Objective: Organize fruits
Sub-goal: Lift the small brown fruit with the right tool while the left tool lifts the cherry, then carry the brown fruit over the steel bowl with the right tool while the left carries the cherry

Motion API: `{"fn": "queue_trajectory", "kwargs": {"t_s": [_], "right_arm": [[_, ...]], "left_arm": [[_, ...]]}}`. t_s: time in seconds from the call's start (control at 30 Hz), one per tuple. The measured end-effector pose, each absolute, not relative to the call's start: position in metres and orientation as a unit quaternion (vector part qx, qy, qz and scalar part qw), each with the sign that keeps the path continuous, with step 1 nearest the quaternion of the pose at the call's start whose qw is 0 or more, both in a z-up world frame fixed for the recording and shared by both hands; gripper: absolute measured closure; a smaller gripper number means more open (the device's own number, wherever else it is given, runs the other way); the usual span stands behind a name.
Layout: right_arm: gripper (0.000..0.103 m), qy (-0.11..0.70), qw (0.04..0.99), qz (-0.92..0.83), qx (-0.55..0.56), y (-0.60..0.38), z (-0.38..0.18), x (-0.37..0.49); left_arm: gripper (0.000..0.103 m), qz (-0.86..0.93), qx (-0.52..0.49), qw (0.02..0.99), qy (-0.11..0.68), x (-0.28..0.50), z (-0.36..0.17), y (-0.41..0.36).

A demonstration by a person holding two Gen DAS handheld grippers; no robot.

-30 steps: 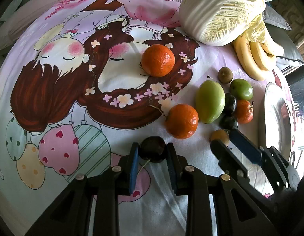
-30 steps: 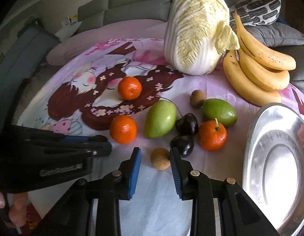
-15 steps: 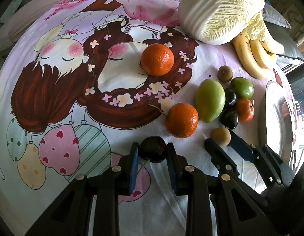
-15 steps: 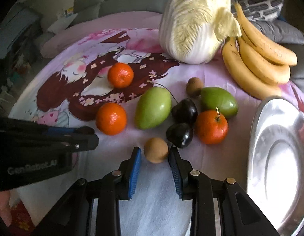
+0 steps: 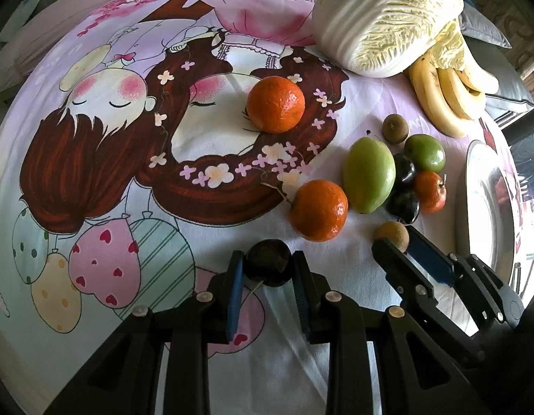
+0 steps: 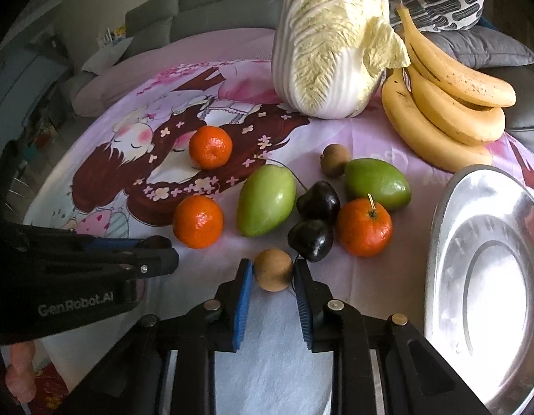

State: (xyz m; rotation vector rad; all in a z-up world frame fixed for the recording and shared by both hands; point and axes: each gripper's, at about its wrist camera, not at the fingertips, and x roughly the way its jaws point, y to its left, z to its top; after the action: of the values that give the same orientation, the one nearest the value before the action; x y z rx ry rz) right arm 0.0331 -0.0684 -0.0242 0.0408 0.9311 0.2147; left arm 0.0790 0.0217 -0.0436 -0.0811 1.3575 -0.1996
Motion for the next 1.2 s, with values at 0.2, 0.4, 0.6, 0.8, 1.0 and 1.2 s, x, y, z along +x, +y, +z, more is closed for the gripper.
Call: {"fn": "queue_trajectory", "kwargs": {"t_s": [0.2,0.4,0.6,0.8,1.0,1.2], "right_arm": [[0.077,0.436,0.893,0.107,0.027,-0.073,-0.013,0.026],[0.077,0.432,0.895,0.106,0.031,-0.075,-0.005,0.023],[0.077,0.448,0.887,0.103,0.039,-0.078,-0.005,0.020],[0.077,0.442,0.890,0.096,0.051,-0.088,0.009,0.015],[0.077,0.435,0.895,0.075,0.072,-0.113,0.026,0.010],[0.077,0.420,0.901,0.039,0.096,-0.152,0.041,0.006]], "left_arm": [[0.075,-0.093,-0.038,0.773,0.626,0.079,-0.043,0.022],[0.075,-0.098,-0.037,0.774,0.625,0.076,-0.040,0.023],[0.075,-0.109,-0.039,0.780,0.616,0.072,-0.029,0.020],[0.075,-0.112,-0.040,0.797,0.592,0.067,-0.006,0.021],[0.075,-0.127,-0.036,0.812,0.568,0.065,0.021,0.008],[0.075,-0.157,-0.023,0.817,0.555,0.065,0.033,-0.023]]}}
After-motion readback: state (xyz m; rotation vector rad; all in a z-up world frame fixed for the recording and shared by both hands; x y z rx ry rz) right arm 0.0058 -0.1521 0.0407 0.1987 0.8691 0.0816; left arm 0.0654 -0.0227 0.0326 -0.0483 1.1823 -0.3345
